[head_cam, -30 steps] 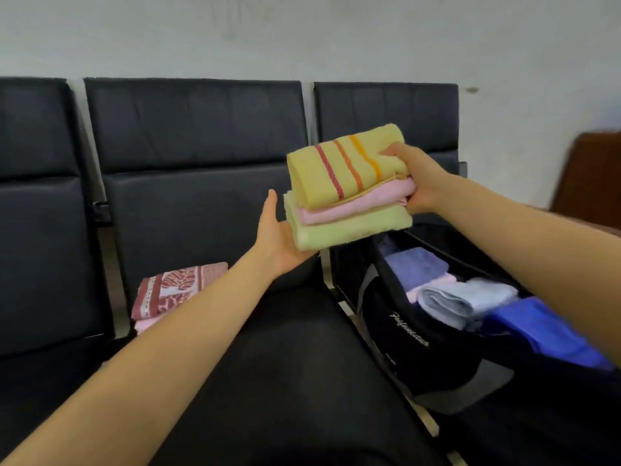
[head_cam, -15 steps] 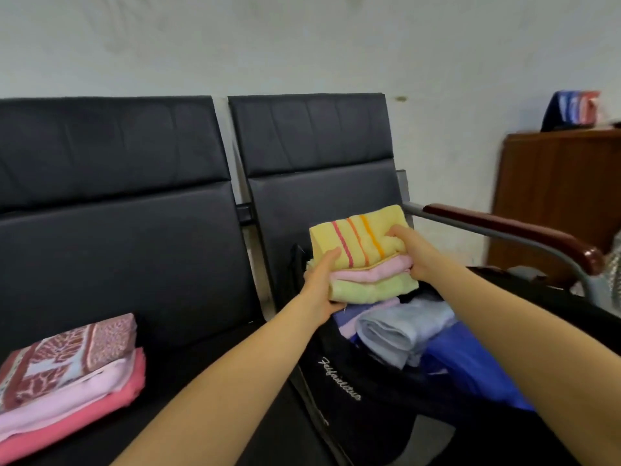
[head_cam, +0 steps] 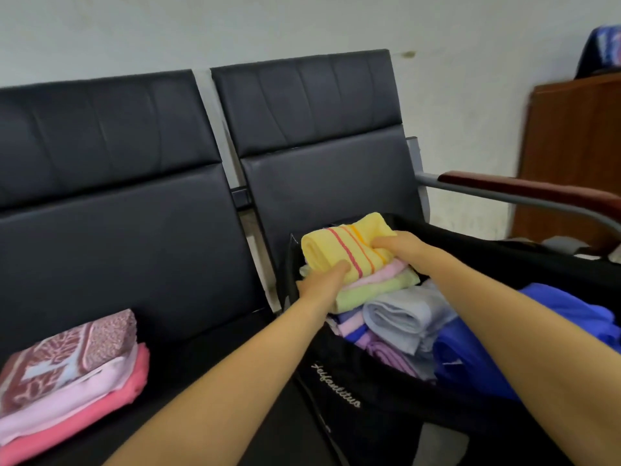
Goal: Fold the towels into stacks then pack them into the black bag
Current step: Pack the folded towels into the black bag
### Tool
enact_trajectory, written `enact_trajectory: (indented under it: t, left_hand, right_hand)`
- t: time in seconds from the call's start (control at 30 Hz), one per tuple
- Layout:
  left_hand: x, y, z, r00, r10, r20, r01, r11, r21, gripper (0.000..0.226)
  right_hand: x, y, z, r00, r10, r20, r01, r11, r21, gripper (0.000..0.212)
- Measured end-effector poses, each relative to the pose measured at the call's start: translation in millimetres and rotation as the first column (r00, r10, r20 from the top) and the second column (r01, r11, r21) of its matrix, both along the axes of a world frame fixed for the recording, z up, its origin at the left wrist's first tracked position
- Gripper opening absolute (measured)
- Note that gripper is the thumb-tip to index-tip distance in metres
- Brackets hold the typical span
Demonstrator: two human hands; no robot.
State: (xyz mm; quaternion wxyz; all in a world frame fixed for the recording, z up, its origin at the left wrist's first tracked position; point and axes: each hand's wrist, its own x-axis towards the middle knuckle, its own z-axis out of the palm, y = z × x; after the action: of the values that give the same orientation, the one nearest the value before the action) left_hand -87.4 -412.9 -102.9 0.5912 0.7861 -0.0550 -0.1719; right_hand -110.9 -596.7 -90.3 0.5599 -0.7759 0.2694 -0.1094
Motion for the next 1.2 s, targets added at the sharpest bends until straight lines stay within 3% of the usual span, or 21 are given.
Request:
enact_trajectory:
  t: [0.07,0.13,0.23,0.37,0.47,0.53,0.6,0.7,0.87,1.03,1.1,1.2]
  left_hand:
    - [13.1,1.5,7.6,0.998,0.066,-0.021,-0.067,0.994,-0.084,0.102]
    - [21.5,2.1,14.7,0.993,0.117,0.013,-0.114,0.983,-0.147,0.094]
    - [21.1,4.4,10.6,0.984,0.038,0.174,-0.039,0.999,0.003,0.068]
    - [20.9,12.4,2.3,0.978,-0.013,0.209,-0.027,0.982,0.189,0.062]
    - [16.5,13.5,12.1,0.977,0.066,0.202,-0.107,0.975,0.197,0.071]
    - [10.6,12.7,17.8,0.963,0.098,0.252,-0.136,0.981,0.136,0.076]
    - [0.5,15.4,21.0,0.935,0.081,0.346,-0.122,0.988,0.098,0.079]
    - [-12.0,27.7,24.2,0.876,0.009,0.483,-0.077,0.990,0.121,0.072]
    - [-18.5,77.6,33.1,0.832,-0.029,0.555,-0.036,0.994,0.107,0.050]
    - [-18.5,167.2,16.0,0.837,-0.148,0.527,-0.052,0.937,0.345,0.036]
    - [-14.0,211.8,5.8,0.852,-0.156,0.501,-0.089,0.898,0.430,0.035]
    - [-3.7,280.7,-4.7,0.889,-0.081,0.450,-0.159,0.868,0.471,0.032]
  right_hand:
    - [-6.6,-5.6,1.0,1.000,-0.003,-0.009,0.003,0.999,0.046,0.055]
    - [-12.1,-7.3,4.3,1.000,0.022,-0.013,-0.021,0.994,0.109,0.066]
    - [-17.1,-3.9,5.4,0.997,0.053,-0.047,-0.049,0.995,0.084,0.065]
    - [-18.8,6.7,-4.4,0.992,0.035,-0.119,-0.035,0.999,0.000,0.064]
    - [-15.9,17.9,-7.2,0.997,-0.073,-0.031,0.066,0.978,-0.196,0.054]
    - [-21.4,24.1,-1.0,0.990,-0.141,0.004,0.130,0.901,-0.415,0.049]
    - [-30.4,25.3,7.1,0.987,-0.159,0.030,0.151,0.840,-0.521,0.056]
    - [-43.1,22.8,17.8,0.982,-0.178,0.064,0.183,0.805,-0.565,0.070]
    - [-54.2,57.2,40.2,0.931,-0.129,0.341,0.298,0.808,-0.509,0.046]
    - [-42.4,152.9,49.9,0.912,0.077,0.403,0.048,0.956,-0.291,0.020]
    - [-28.8,194.9,40.9,0.922,0.172,0.348,-0.082,0.962,-0.259,0.008]
    - [-14.0,259.0,25.3,0.915,0.312,0.255,-0.275,0.946,-0.172,0.011]
